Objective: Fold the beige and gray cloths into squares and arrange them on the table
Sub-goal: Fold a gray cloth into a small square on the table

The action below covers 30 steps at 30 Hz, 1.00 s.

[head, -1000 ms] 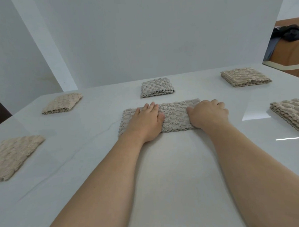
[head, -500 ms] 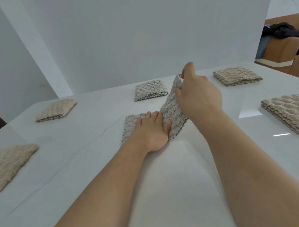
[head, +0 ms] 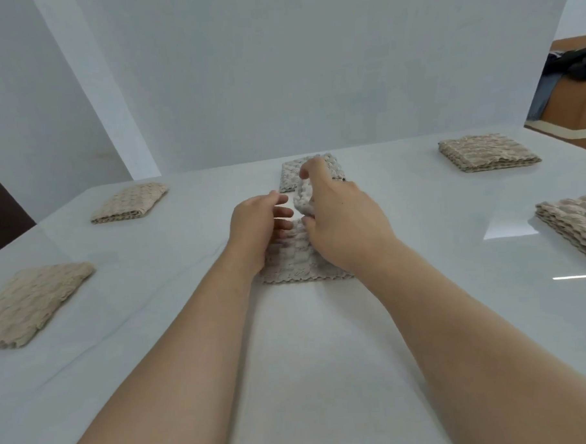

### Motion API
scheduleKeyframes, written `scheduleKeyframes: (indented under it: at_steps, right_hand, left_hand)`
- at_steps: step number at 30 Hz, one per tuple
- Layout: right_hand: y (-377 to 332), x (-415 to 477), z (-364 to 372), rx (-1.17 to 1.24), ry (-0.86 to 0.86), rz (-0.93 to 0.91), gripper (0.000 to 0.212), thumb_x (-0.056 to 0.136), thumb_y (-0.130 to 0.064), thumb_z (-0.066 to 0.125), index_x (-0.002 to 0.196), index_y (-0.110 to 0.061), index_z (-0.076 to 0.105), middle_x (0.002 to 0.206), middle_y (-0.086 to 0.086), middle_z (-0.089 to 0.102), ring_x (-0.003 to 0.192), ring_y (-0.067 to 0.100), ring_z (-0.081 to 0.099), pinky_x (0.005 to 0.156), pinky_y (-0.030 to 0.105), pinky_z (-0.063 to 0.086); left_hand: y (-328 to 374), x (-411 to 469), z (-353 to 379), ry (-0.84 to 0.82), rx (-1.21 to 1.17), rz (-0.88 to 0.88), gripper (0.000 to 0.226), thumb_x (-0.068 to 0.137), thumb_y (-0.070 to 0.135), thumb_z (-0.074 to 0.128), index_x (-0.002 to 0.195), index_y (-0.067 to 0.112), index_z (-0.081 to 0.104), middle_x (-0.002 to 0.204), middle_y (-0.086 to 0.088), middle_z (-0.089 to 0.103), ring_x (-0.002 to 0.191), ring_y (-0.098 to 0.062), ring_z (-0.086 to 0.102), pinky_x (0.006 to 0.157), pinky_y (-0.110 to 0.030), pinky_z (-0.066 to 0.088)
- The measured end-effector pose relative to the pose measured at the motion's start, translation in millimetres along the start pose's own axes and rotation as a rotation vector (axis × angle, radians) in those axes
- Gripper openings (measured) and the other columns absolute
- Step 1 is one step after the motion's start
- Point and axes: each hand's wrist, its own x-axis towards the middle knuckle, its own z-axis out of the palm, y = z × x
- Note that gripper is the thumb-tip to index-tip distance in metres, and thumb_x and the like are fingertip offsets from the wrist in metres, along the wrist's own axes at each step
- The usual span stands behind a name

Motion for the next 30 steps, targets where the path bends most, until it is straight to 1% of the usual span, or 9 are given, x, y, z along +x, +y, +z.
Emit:
scheduleKeyframes:
  at_steps: [2, 5, 10, 14, 17, 21, 25, 27, 30]
  right_hand:
    - [0, -2, 11, 0.063, -0.033, -0.024, 0.052, 0.088, -0.005, 0.058, 0.130, -0.026, 0.036, 0.081, -0.008, 0.054, 0.082, 0.027, 0.062, 0.069, 0.045, 0.056]
    - [0, -5, 23, 0.126, -0.087, -0.042, 0.052, 0.089, -0.007, 0.058, 0.132, -0.028, 0.036, 0.096, 0.003, 0.066, 0.091, 0.029, 0.063, 0.076, 0.046, 0.056]
    - [4, -6, 32, 0.224, -0.178, -0.056, 0.044, 0.088, -0.010, 0.063, 0.124, -0.022, 0.040, 0.104, 0.004, 0.066, 0.097, 0.026, 0.062, 0.082, 0.046, 0.054]
    - [4, -3, 26, 0.349, -0.194, 0.021, 0.032, 0.087, -0.014, 0.064, 0.109, -0.022, 0.043, 0.103, -0.003, 0.066, 0.073, 0.010, 0.059, 0.068, 0.031, 0.049]
    - [10, 4, 15, 0.524, -0.006, 0.226, 0.020, 0.086, -0.022, 0.061, 0.102, -0.025, 0.048, 0.093, -0.012, 0.066, 0.074, 0.011, 0.066, 0.064, 0.031, 0.051]
    - [42, 11, 19, 0.204, 0.095, 0.355, 0.027, 0.097, -0.032, 0.050, 0.123, -0.023, 0.053, 0.114, -0.002, 0.062, 0.111, 0.023, 0.055, 0.088, 0.038, 0.047]
    - [66, 16, 31, 0.105, -0.145, 0.509, 0.051, 0.103, -0.051, 0.032, 0.147, -0.031, 0.046, 0.145, 0.012, 0.051, 0.137, 0.036, 0.035, 0.111, 0.049, 0.032]
    - [68, 16, 36, 0.042, -0.212, 0.485, 0.051, 0.103, -0.053, 0.030, 0.147, -0.035, 0.047, 0.148, 0.010, 0.049, 0.139, 0.036, 0.033, 0.112, 0.049, 0.027]
    - [65, 15, 38, -0.032, -0.232, 0.446, 0.049, 0.102, -0.051, 0.031, 0.144, -0.034, 0.050, 0.146, 0.010, 0.050, 0.137, 0.036, 0.033, 0.111, 0.049, 0.026]
  left_hand:
    - [-1, 1, -7, 0.000, -0.039, -0.085, 0.033, 0.100, 0.032, 0.053, 0.107, 0.003, 0.068, 0.078, -0.010, 0.069, 0.060, -0.022, 0.061, 0.053, -0.031, 0.049]
    - [-2, -1, -9, -0.045, -0.026, -0.170, 0.045, 0.100, 0.041, 0.053, 0.110, -0.001, 0.066, 0.075, -0.012, 0.071, 0.061, -0.024, 0.066, 0.061, -0.033, 0.056]
    - [2, -1, -13, -0.123, -0.009, -0.190, 0.052, 0.094, 0.056, 0.059, 0.097, 0.006, 0.069, 0.066, -0.002, 0.071, 0.057, -0.017, 0.067, 0.062, -0.029, 0.055]
    - [-1, -4, -12, -0.175, 0.033, -0.162, 0.014, 0.088, 0.018, 0.074, 0.080, 0.007, 0.071, 0.067, -0.009, 0.066, 0.049, -0.018, 0.062, 0.047, -0.022, 0.049]
    - [-7, 0, -11, -0.098, 0.056, -0.146, 0.005, 0.088, 0.004, 0.073, 0.083, 0.004, 0.072, 0.078, -0.018, 0.074, 0.070, -0.029, 0.074, 0.066, -0.036, 0.062]
    - [-8, 6, -8, -0.038, 0.083, -0.170, 0.009, 0.090, 0.002, 0.068, 0.085, 0.007, 0.073, 0.087, -0.017, 0.076, 0.086, -0.034, 0.075, 0.084, -0.048, 0.061]
    - [-7, 9, -10, -0.010, 0.082, -0.170, 0.015, 0.088, -0.001, 0.062, 0.094, 0.005, 0.075, 0.093, -0.019, 0.077, 0.089, -0.036, 0.075, 0.088, -0.057, 0.058]
    - [-9, 9, -9, 0.022, 0.176, -0.107, 0.019, 0.086, -0.001, 0.060, 0.096, 0.006, 0.074, 0.095, -0.017, 0.076, 0.092, -0.035, 0.074, 0.090, -0.051, 0.059]
    - [-13, 8, -9, 0.089, 0.611, 0.088, 0.036, 0.087, 0.009, 0.055, 0.120, 0.017, 0.068, 0.112, -0.003, 0.070, 0.104, -0.025, 0.066, 0.090, -0.034, 0.052]
